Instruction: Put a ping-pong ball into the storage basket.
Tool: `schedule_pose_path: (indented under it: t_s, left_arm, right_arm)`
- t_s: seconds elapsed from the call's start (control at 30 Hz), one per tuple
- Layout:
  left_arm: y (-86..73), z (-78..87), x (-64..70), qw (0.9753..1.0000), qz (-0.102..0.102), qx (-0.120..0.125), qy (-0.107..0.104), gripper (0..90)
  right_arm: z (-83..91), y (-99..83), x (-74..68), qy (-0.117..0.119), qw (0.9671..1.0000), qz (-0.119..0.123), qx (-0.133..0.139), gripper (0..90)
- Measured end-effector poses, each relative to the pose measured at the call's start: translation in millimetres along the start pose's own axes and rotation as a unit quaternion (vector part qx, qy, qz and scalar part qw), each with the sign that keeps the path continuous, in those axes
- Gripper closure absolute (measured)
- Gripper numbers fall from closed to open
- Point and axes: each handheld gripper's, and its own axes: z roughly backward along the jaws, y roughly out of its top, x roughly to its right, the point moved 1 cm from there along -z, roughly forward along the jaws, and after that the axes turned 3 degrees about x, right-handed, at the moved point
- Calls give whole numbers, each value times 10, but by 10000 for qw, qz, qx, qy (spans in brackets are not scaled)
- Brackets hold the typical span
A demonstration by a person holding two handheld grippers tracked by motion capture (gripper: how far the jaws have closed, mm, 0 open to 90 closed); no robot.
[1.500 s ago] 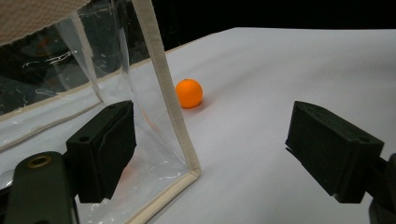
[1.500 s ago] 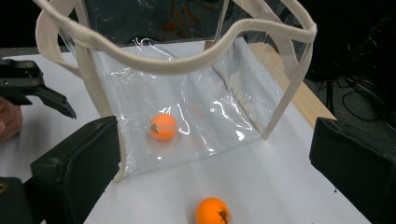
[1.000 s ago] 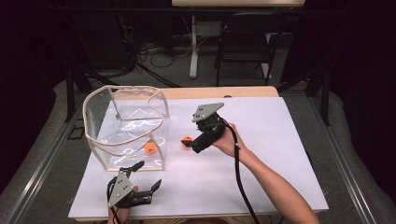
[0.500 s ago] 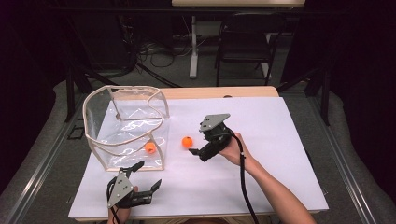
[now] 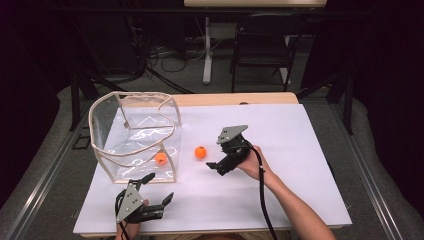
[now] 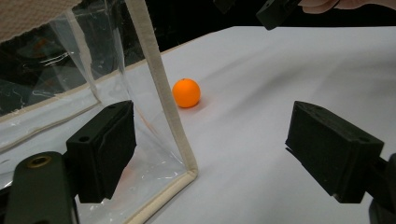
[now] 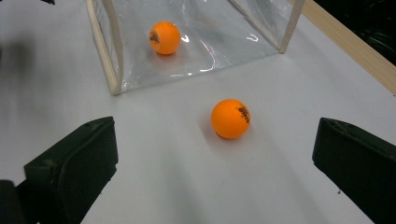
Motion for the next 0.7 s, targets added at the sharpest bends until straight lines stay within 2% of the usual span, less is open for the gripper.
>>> schedule_pose_path:
  t_s: [0.37,0.7]
  left_arm:
    - [0,6,-4,10000,14,12,-2,158]
    - [2,4,-1,10000,13,9,-10,158]
  right_arm:
    - [-93,-77,72,-24,9998,-102,-157,0]
    - [-101,-110,131,-57,9997,-169,-171,0]
